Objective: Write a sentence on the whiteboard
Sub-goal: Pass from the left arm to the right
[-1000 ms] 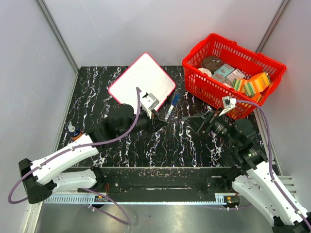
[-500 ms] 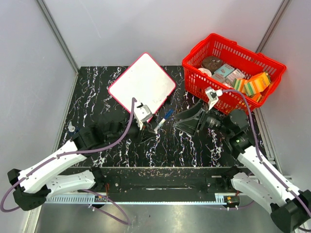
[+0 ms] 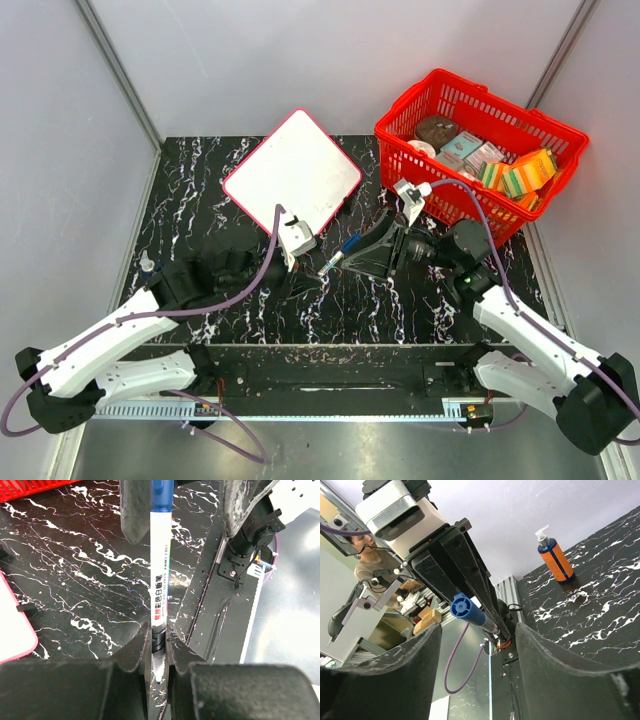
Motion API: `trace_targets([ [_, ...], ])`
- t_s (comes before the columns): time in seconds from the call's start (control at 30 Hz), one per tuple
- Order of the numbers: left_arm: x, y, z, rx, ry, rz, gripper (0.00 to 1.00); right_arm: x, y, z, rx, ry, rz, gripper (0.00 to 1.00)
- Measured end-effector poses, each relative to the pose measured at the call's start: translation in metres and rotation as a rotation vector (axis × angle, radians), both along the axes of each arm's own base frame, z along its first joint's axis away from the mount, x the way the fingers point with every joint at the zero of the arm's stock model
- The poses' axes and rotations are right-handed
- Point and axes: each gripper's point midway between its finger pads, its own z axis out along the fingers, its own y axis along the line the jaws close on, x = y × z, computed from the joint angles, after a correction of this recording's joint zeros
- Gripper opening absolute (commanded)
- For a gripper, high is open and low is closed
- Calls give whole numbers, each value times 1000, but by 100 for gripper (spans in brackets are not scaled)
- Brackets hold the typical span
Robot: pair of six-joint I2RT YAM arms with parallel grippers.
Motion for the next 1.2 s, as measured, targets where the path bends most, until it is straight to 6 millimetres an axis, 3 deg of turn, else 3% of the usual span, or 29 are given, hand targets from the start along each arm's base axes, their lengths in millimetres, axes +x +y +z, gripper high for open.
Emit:
trace_targets([
  [0.17, -1, 0, 0, 0, 2, -5, 0, -1, 1, 1, 5, -4, 7, 60],
  [0.27, -1, -2, -3, 6, 11, -12, 0, -4, 2, 3, 10, -10, 15, 47],
  [0.4, -2, -5, -6, 14, 21, -22, 0, -5, 3, 4, 17, -12, 19, 42],
  [0.87, -4, -5, -6, 10, 26, -32, 0, -7, 5, -2, 31, 13, 15, 43],
  [1.2, -4, -6, -6, 10, 34, -30, 0, -8, 7, -7, 30, 27, 19, 38],
])
